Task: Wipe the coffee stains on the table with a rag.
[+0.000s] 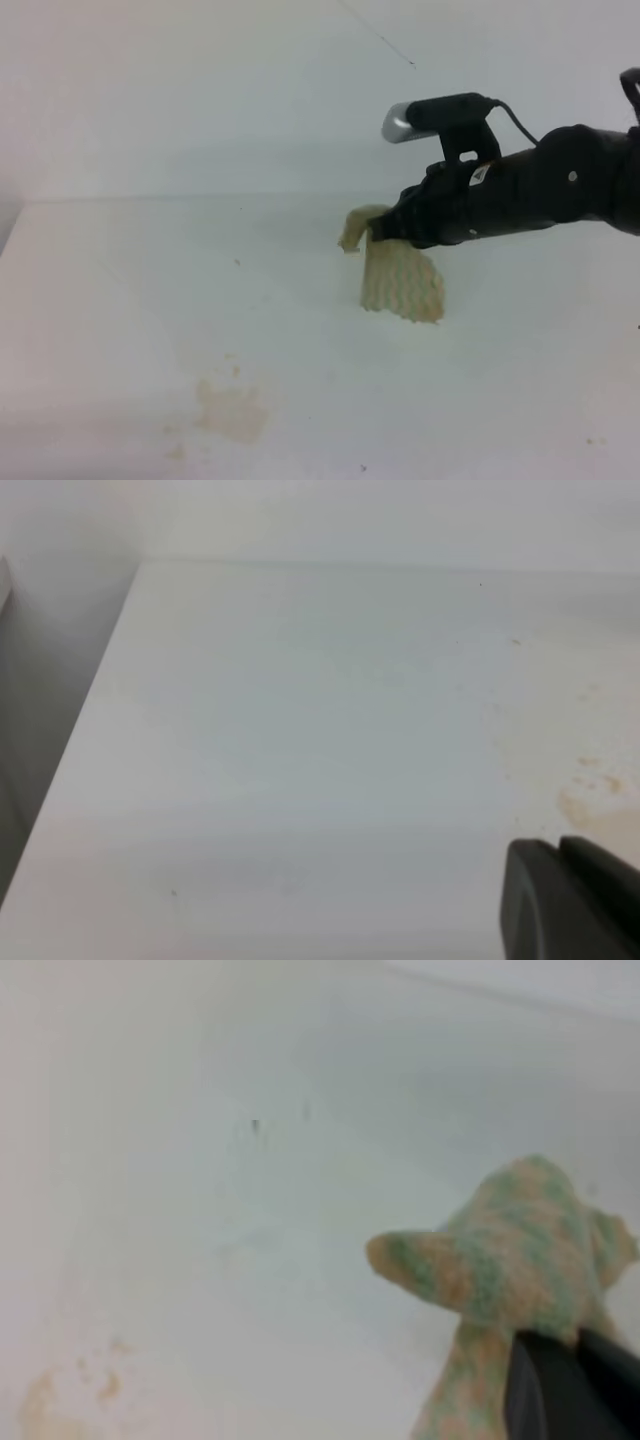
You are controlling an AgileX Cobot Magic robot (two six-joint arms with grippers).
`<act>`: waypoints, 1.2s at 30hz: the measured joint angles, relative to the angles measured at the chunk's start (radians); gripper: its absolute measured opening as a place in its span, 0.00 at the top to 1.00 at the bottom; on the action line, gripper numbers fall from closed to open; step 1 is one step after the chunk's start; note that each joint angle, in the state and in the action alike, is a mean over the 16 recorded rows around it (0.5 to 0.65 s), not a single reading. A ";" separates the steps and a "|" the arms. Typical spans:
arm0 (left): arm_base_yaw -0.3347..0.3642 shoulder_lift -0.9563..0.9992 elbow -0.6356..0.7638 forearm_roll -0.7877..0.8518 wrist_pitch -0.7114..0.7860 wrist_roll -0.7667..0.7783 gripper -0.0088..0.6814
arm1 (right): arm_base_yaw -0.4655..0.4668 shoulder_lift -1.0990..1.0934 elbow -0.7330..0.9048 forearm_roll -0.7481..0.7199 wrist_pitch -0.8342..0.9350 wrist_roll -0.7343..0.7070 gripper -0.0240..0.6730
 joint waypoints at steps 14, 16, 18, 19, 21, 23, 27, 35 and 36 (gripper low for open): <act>0.000 0.000 0.000 0.000 0.000 0.000 0.99 | -0.005 0.111 0.027 0.002 0.008 0.057 0.87; 0.000 0.000 0.000 0.000 0.000 0.000 0.99 | -0.008 0.123 0.027 -0.002 0.010 0.058 0.81; 0.000 0.000 0.000 0.000 0.000 0.000 0.99 | -0.012 0.129 0.027 -0.006 0.010 0.058 0.73; 0.000 0.000 0.000 0.000 0.000 0.000 0.99 | -0.013 0.129 0.027 -0.008 0.010 0.058 0.69; 0.000 0.000 0.000 0.000 0.000 0.000 0.99 | -0.017 0.122 0.027 -0.013 0.010 0.057 0.60; 0.000 0.000 0.000 0.000 0.000 0.000 0.99 | -0.021 0.108 0.027 -0.018 0.010 0.054 0.52; 0.000 0.000 0.000 0.000 0.000 0.000 0.99 | -0.027 0.052 0.027 -0.049 0.021 0.047 0.39; 0.000 0.000 0.000 0.000 0.000 0.000 0.99 | -0.030 -0.155 0.027 -0.171 0.130 0.033 0.51; 0.000 0.000 0.000 0.000 0.000 0.000 0.99 | -0.030 -0.186 0.027 -0.188 0.152 0.032 0.55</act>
